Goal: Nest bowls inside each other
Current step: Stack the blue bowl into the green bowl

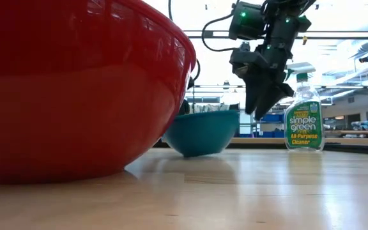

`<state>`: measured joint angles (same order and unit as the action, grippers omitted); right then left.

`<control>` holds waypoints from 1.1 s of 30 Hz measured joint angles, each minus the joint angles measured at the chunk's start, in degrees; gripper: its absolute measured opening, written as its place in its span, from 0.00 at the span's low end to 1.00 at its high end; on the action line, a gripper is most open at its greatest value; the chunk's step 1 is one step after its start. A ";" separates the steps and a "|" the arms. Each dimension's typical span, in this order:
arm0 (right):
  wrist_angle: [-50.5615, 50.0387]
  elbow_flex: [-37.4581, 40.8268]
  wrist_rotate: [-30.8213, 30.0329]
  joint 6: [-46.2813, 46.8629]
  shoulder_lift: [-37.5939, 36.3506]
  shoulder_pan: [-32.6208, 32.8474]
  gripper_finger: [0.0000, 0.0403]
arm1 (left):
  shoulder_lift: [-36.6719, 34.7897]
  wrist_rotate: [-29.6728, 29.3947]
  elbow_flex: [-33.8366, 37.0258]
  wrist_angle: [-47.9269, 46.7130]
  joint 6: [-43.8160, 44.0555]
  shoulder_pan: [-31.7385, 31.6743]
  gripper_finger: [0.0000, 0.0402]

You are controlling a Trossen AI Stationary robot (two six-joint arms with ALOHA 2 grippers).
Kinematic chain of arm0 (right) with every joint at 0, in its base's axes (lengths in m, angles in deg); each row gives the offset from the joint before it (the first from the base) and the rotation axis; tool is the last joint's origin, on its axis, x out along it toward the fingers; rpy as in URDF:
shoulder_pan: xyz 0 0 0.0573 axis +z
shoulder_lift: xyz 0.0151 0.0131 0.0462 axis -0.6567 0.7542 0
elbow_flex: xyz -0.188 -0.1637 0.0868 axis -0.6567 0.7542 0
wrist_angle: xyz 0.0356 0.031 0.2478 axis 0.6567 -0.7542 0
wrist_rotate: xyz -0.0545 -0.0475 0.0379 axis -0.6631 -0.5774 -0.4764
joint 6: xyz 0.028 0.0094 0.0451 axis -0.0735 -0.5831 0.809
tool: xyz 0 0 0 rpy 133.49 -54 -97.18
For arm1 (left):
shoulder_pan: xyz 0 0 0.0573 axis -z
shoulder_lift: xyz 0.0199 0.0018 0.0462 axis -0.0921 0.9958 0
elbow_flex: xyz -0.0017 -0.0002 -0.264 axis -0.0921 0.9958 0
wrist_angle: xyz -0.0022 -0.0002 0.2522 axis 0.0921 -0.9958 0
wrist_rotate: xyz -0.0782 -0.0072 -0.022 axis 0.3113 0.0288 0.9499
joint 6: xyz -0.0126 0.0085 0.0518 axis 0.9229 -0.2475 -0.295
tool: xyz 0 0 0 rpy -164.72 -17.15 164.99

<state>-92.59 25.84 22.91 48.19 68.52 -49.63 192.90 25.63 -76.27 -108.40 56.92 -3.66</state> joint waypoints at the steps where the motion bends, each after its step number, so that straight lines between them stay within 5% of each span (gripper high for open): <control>1: -0.64 0.00 -0.02 -0.02 -0.64 0.00 0.48 | 0.06 -0.57 0.03 -0.05 -0.24 -0.15 0.32; 10: -5.26 0.00 -1.38 -0.50 -8.42 0.37 0.48 | -0.49 -0.63 0.03 -0.15 -0.75 -0.34 0.03; 21: -11.31 0.00 -2.41 -4.39 -15.38 3.76 0.48 | -13.16 2.62 0.03 -0.58 -3.49 -3.76 0.04; 26: -13.69 0.00 -0.28 -4.91 -16.05 4.00 0.48 | -22.96 9.02 0.00 -2.12 -7.59 -5.77 0.04; 33: -18.29 1.55 3.82 -7.91 -18.22 7.65 0.48 | -33.74 10.51 0.00 -14.45 -11.68 3.41 0.04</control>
<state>-110.89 27.38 26.73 40.28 50.30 -41.97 159.16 36.15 -76.26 -122.85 45.24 -0.25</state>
